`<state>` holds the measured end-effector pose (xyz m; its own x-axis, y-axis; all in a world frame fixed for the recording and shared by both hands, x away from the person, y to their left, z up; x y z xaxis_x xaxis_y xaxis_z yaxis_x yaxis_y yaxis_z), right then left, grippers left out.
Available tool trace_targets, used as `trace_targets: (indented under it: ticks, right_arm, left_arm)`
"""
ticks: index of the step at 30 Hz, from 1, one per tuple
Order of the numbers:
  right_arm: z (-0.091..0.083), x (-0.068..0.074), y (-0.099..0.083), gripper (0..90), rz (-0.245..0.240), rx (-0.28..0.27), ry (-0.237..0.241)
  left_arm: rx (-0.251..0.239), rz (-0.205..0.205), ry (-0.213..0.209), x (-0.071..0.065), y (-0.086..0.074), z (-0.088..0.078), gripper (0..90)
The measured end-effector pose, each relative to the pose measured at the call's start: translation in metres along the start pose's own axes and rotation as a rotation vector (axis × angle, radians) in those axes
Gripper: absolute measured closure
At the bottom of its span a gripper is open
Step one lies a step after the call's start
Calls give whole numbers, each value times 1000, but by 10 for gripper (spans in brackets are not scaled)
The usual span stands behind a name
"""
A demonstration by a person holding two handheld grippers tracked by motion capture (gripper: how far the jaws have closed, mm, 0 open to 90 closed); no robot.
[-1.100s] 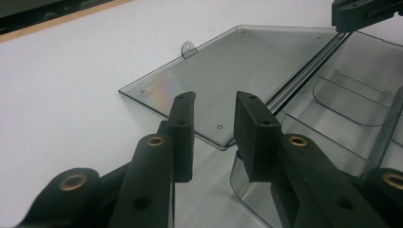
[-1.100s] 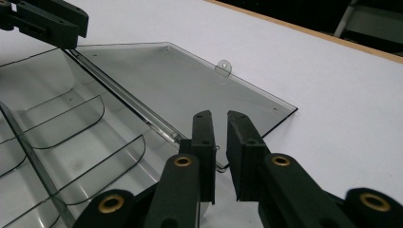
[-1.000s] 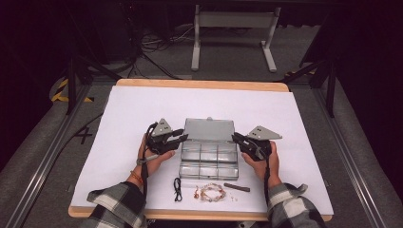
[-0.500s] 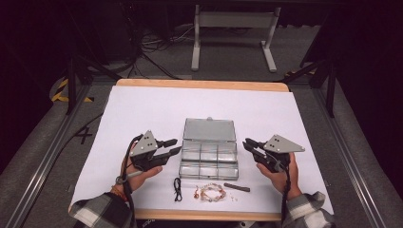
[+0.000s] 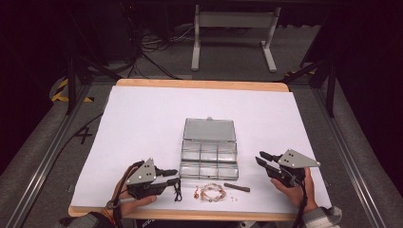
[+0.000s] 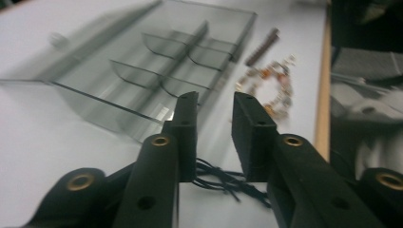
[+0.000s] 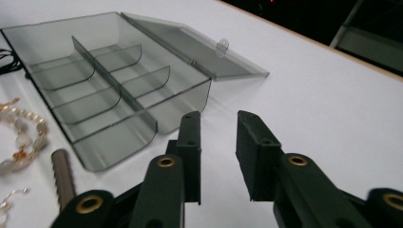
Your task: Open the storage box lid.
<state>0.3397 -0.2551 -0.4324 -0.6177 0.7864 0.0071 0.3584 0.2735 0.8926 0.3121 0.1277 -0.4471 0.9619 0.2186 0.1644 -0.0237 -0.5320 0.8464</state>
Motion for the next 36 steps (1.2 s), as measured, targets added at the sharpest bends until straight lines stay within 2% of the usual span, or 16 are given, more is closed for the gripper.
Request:
trace_targets:
  ticks: [1,2,7,10,13,14,16,18,20,22,23,25,31,36]
  right_arm:
    - [-1,1,-7,684,0,8,18]
    - [-1,2,-10,671,-14,19,16]
    - [-3,2,-20,624,-14,25,6]
    - [0,-1,-26,558,-4,31,-11]
    - [5,-2,-28,514,0,39,-27]
    - [6,-3,-28,502,-6,40,-32]
    - [7,-2,-29,486,-5,41,-37]
    - [8,-3,-30,467,-4,39,-42]
    - [10,-5,-30,424,-3,45,-57]
    - [11,-6,-30,412,2,53,-69]
    - [11,-6,-30,400,1,52,-74]
    - [11,-6,-30,397,0,49,-80]
    - [12,-7,-30,371,8,45,-92]
    - [12,-7,-30,362,1,47,-95]
  left_arm:
    - [12,5,-6,-3,-1,2,756]
    - [28,31,-36,-8,0,6,766]
    - [29,50,-70,-17,5,15,771]
    - [23,34,-99,-21,9,25,763]
    - [67,62,-125,-27,8,36,749]
    - [75,58,-132,-28,7,40,746]
    - [98,65,-128,-29,8,44,731]
    - [92,58,-132,-29,9,44,711]
    - [109,61,-111,-28,9,46,703]
    - [107,36,-121,-26,8,50,711]
    - [107,36,-121,-26,8,50,716]
    - [124,42,-120,-26,7,53,716]
    - [135,46,-148,-30,7,61,717]
    - [171,61,-143,-30,4,67,725]
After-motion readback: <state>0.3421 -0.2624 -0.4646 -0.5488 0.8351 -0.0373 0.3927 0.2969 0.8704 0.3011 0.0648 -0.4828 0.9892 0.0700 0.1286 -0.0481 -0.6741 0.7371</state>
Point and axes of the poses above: each handheld gripper's, and its own axes: z roughly forward along the jaws, y roughly out of its top, x roughly to its left, the point moved 4 cm from there along z, roughly forward along the jaws, and after that the axes turned 10 degrees about z, right-handed, at the moved point
